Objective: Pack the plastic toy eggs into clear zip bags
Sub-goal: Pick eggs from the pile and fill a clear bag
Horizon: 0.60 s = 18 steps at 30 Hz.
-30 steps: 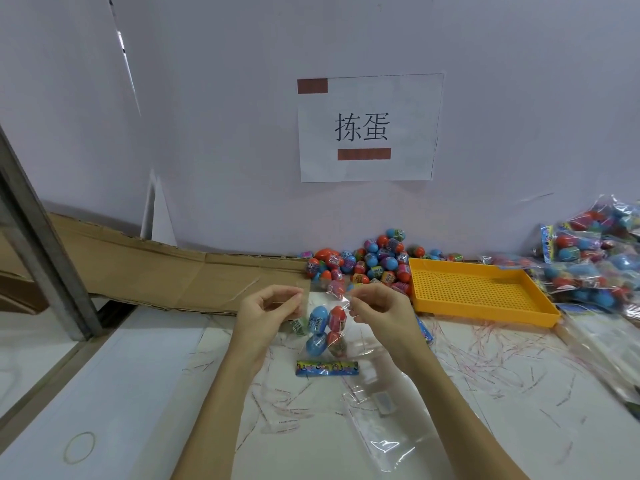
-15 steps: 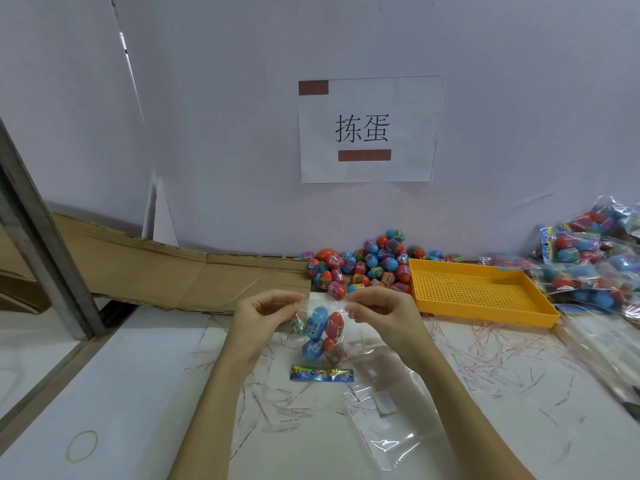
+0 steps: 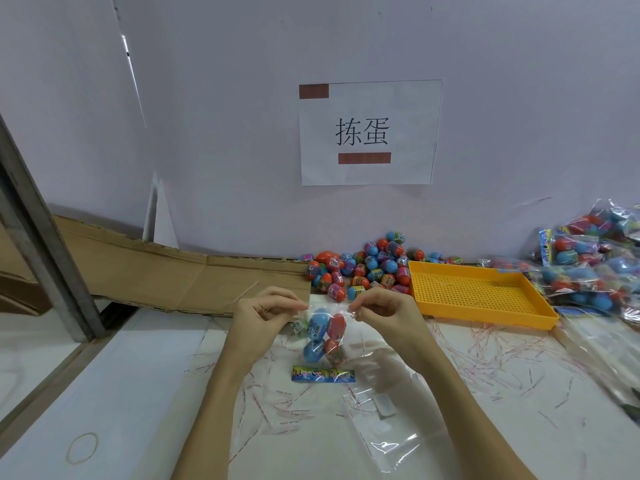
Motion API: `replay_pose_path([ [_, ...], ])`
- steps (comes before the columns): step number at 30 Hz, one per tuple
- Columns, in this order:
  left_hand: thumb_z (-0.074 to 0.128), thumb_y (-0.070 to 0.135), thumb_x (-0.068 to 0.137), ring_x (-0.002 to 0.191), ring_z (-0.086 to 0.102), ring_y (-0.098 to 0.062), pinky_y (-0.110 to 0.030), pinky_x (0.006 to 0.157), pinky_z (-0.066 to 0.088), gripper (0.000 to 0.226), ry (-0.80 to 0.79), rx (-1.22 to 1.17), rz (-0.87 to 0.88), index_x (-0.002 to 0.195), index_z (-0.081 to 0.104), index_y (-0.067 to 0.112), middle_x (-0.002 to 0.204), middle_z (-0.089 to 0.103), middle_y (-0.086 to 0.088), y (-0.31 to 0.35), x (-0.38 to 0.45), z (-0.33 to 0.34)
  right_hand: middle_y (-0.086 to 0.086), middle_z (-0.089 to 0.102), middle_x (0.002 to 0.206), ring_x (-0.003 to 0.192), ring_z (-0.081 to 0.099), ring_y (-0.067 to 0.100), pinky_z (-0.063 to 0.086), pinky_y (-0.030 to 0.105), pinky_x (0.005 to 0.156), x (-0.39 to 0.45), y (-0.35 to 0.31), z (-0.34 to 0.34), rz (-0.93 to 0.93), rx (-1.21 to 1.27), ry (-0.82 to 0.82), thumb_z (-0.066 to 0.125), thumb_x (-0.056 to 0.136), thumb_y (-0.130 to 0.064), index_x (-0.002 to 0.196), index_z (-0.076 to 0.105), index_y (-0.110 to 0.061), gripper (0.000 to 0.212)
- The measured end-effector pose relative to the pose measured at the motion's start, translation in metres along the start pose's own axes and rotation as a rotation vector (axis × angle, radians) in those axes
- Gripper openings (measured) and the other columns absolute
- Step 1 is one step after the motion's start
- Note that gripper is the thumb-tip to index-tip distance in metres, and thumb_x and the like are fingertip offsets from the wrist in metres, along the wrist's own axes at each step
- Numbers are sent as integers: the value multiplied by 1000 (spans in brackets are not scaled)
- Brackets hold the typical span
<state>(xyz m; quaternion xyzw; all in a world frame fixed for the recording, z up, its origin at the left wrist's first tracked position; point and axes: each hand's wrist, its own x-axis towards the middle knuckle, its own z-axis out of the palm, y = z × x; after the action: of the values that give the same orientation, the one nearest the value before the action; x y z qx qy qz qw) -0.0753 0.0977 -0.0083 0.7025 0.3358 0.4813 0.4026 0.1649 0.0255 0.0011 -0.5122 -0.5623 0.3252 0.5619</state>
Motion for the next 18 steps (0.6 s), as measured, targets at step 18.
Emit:
replay_pose_path([
  [18,83,12,85,93,73,-11,-25,84,61,18,-26,11,-82,100,79,21,98,77,7,8,-3,14,-1,77,94,90,74,16,61,28,81,2,-2,3,51,4,54,69,94,-7,100,77,-13,12],
])
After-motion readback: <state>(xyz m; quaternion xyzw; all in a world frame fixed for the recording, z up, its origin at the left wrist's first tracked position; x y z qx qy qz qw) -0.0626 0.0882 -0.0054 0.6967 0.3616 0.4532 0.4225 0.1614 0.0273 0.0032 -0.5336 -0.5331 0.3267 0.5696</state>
